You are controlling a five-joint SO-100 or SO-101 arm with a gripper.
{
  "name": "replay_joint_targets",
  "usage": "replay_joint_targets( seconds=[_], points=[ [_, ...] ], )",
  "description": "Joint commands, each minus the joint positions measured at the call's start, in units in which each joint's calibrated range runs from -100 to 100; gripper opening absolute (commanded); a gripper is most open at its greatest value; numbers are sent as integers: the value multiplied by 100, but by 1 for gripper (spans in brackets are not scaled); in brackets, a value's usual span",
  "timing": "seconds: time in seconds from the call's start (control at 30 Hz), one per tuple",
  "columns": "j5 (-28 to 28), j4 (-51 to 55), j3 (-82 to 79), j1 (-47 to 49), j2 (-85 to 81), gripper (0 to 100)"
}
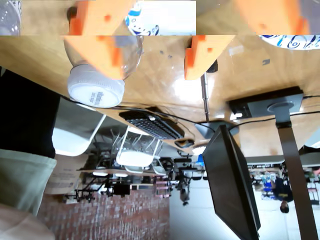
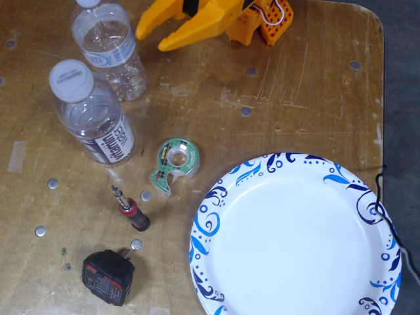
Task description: Move the bottles to the plate
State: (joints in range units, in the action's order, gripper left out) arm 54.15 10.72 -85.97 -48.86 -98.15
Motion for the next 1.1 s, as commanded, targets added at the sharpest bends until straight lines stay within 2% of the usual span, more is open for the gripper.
replay_joint_targets(
  seconds=[0.0, 0.17, 0.3, 0.4, 0.5, 0.77, 1.07],
  points=[
    [10, 1521, 1219, -241, -83, 30],
    [10, 3123, 2462, -1222, -83, 39],
    [-189, 3253, 2579, -2149, -83, 40],
    [-288, 3227, 2480, -2203, -24, 40],
    [-204, 2844, 2147, -2203, 43, 40],
    [-168, 929, 994, -2203, 355, 40],
    [-162, 364, 930, -2203, 920, 40]
  ],
)
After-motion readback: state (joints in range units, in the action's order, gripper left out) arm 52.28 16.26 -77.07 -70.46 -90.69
